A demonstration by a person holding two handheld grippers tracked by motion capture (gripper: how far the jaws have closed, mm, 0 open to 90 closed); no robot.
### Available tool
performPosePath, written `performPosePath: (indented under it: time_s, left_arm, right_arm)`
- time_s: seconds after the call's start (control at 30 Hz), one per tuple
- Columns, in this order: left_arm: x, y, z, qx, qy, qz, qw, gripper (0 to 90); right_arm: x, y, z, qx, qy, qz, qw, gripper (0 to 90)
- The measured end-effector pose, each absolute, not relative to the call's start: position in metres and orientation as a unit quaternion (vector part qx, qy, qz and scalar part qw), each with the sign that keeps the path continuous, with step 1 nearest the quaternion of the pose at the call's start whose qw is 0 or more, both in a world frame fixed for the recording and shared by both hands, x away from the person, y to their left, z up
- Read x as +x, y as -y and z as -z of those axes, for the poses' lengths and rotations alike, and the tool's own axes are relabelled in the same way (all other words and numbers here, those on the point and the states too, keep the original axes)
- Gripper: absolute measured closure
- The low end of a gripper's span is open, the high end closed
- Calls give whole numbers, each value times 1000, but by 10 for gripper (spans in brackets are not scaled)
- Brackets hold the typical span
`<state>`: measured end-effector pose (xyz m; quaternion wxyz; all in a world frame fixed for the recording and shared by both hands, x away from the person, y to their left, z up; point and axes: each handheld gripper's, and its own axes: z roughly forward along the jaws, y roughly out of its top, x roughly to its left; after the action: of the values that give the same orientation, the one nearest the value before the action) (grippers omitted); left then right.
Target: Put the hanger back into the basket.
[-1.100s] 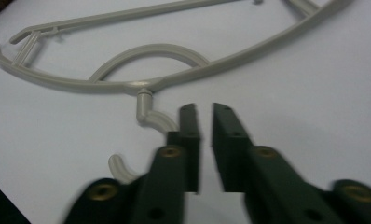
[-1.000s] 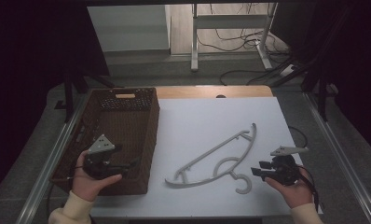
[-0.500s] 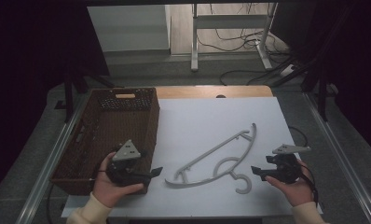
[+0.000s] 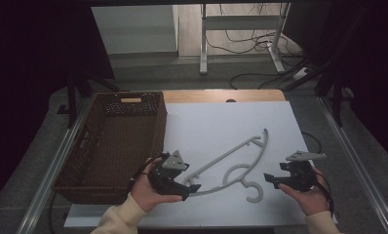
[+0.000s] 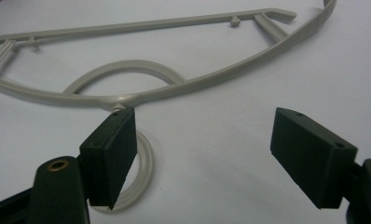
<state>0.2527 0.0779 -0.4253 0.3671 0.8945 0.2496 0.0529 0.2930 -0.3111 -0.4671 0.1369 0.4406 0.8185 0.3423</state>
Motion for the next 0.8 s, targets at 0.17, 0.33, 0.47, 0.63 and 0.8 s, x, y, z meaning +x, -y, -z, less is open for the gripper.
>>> performPosePath:
  time_s: [0.17,0.33,0.47,0.63,0.8]
  left_arm:
    - [260,-63,431,905,-235,-39,353,263]
    - [268,-46,442,915,-222,-24,335,267]
    - [277,-34,453,925,-220,-18,309,282]
    - [285,-23,463,933,-209,-4,293,298]
    - [292,-14,472,938,-202,10,282,312]
  right_arm:
    - [294,311,469,438,-822,-339,137,234]
    - [294,311,469,437,-822,-338,136,235]
    - [294,310,470,437,-824,-334,136,235]
    - [295,309,472,435,-827,-329,135,237]
    - [295,309,473,436,-829,-325,132,238]
